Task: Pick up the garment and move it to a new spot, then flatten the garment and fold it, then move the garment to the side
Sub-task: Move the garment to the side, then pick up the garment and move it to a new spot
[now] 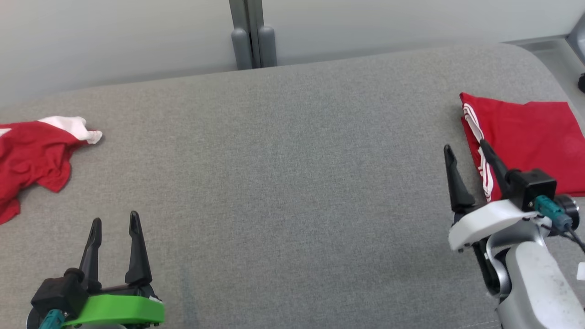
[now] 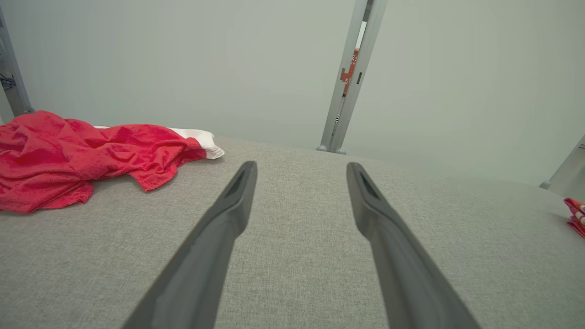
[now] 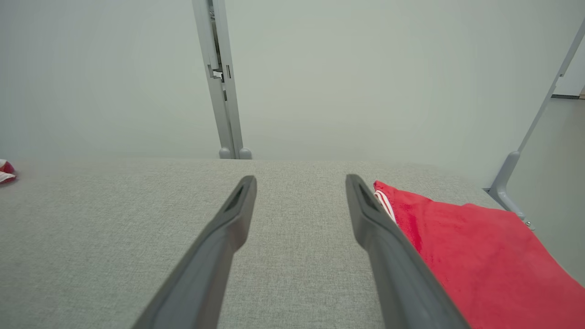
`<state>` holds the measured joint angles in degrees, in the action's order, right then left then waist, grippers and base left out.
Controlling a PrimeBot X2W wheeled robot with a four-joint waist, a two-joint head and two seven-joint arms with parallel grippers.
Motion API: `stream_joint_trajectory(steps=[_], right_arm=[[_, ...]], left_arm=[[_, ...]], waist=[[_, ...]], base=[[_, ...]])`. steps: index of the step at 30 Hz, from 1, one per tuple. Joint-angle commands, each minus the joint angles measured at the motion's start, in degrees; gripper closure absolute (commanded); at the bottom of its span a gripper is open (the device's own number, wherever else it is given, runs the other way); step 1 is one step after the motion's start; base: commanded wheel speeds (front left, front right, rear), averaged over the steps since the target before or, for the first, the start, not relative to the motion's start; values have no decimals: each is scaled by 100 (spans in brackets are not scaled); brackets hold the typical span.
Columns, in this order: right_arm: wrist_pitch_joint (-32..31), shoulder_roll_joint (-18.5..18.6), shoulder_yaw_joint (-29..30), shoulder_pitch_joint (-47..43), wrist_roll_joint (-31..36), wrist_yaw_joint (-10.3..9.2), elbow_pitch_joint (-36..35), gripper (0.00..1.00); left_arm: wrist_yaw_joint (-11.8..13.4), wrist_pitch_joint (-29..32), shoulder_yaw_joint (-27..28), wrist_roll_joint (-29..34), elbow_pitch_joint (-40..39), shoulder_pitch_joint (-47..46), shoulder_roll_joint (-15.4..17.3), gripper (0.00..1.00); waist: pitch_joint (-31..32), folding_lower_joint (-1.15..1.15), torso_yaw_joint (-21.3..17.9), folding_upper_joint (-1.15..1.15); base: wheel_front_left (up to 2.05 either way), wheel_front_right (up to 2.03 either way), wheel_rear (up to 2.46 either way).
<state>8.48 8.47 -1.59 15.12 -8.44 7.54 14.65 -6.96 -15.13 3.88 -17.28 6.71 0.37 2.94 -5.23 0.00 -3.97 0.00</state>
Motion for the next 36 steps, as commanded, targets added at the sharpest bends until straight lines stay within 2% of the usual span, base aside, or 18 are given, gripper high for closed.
stream_joint_trajectory(steps=[1,11,26,31,36], right_arm=[[21,-67,-5,-137,36,-11,35,0],[50,-328,-100,-529,-44,-11,200,0],[-28,-418,-133,-626,-91,-11,163,0],[-5,-404,-152,-619,-136,-10,161,0],[-5,-396,-150,-643,-175,-10,158,0]], left_arm=[[42,1,-1,-26,32,102,-2,0],[115,1,-132,91,30,318,-1,0],[77,1,-147,207,-21,295,-1,0],[51,1,-183,167,19,181,0,0],[44,1,-209,222,34,111,0,0]], waist=[[247,0,116,0],[482,0,156,0],[486,0,183,0],[448,0,365,0],[470,0,741,0]], base=[[0,0,0],[0,0,0],[0,0,0],[0,0,0],[0,0,0]])
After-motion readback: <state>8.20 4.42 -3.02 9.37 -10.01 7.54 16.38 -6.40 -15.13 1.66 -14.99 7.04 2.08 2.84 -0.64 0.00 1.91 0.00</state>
